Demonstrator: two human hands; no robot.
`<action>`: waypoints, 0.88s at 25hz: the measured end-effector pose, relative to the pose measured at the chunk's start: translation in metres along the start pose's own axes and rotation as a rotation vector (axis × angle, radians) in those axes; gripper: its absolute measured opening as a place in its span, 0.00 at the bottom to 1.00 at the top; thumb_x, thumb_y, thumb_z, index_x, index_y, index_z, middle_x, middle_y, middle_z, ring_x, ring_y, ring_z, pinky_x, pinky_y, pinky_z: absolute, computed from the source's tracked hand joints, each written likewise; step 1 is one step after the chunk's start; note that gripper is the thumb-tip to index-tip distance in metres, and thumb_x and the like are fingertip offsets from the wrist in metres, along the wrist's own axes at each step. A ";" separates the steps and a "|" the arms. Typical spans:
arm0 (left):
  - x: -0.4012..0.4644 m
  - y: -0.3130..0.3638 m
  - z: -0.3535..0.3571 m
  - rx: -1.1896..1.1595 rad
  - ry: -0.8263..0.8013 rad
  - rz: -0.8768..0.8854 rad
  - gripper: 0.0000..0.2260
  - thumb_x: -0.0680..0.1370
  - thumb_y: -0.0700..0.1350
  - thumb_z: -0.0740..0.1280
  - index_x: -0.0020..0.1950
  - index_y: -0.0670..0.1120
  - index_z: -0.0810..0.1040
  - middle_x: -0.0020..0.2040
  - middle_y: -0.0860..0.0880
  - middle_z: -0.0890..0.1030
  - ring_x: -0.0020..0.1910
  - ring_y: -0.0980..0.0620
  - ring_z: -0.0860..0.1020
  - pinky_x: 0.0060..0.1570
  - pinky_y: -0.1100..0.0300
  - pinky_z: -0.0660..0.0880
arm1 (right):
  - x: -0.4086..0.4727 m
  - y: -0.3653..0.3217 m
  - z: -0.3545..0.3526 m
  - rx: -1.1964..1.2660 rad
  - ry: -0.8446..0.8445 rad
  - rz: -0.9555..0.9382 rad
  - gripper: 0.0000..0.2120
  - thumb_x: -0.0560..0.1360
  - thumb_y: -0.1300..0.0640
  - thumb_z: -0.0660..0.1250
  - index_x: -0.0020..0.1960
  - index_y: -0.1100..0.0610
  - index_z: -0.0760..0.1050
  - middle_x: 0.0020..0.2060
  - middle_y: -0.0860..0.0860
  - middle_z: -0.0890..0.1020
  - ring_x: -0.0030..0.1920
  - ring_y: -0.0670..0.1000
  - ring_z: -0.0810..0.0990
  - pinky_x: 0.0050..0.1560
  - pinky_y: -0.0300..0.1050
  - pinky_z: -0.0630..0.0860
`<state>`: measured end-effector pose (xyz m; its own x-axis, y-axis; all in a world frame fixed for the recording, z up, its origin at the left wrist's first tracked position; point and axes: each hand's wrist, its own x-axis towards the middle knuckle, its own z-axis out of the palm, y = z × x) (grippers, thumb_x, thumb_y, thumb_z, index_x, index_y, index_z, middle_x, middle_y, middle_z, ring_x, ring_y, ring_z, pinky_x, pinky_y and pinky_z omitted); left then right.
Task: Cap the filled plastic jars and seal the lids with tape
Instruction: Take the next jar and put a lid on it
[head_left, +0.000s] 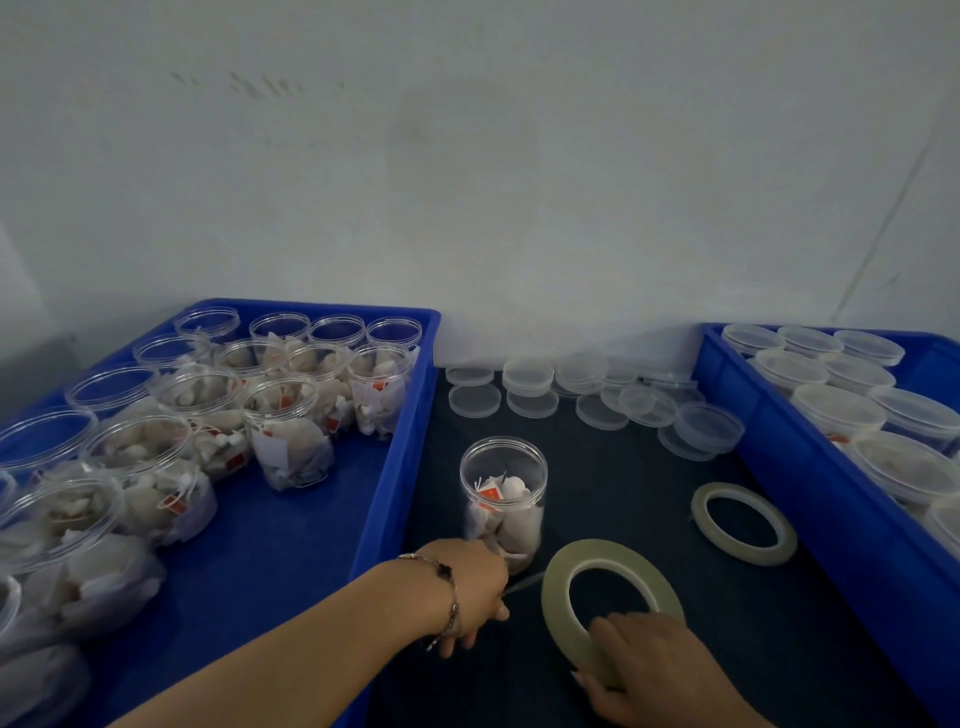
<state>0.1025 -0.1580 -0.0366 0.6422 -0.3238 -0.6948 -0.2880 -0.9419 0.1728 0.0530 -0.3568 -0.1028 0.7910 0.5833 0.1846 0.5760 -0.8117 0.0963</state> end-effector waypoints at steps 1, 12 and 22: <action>0.004 -0.004 0.002 0.046 -0.006 0.012 0.15 0.81 0.45 0.59 0.64 0.38 0.71 0.56 0.40 0.81 0.54 0.42 0.80 0.57 0.53 0.75 | 0.000 -0.001 0.003 0.000 -0.019 0.003 0.18 0.61 0.32 0.67 0.31 0.47 0.74 0.27 0.41 0.75 0.27 0.38 0.73 0.29 0.30 0.64; 0.005 -0.016 -0.001 0.247 0.232 -0.017 0.15 0.80 0.48 0.62 0.62 0.39 0.73 0.59 0.42 0.75 0.57 0.45 0.76 0.54 0.55 0.72 | 0.009 0.007 -0.011 0.148 -0.100 0.161 0.18 0.71 0.32 0.58 0.35 0.45 0.75 0.33 0.40 0.74 0.36 0.37 0.73 0.37 0.25 0.63; -0.006 -0.027 -0.022 -0.315 0.683 -0.082 0.55 0.68 0.55 0.75 0.76 0.45 0.35 0.71 0.45 0.62 0.68 0.47 0.64 0.66 0.56 0.64 | 0.138 0.166 -0.005 -0.225 0.051 0.601 0.11 0.79 0.57 0.58 0.60 0.59 0.71 0.58 0.55 0.77 0.59 0.53 0.75 0.54 0.45 0.74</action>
<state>0.1223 -0.1331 -0.0217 0.9798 -0.1385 -0.1442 -0.0699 -0.9130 0.4019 0.2562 -0.4111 -0.0568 0.9484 0.0270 0.3158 -0.0263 -0.9862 0.1633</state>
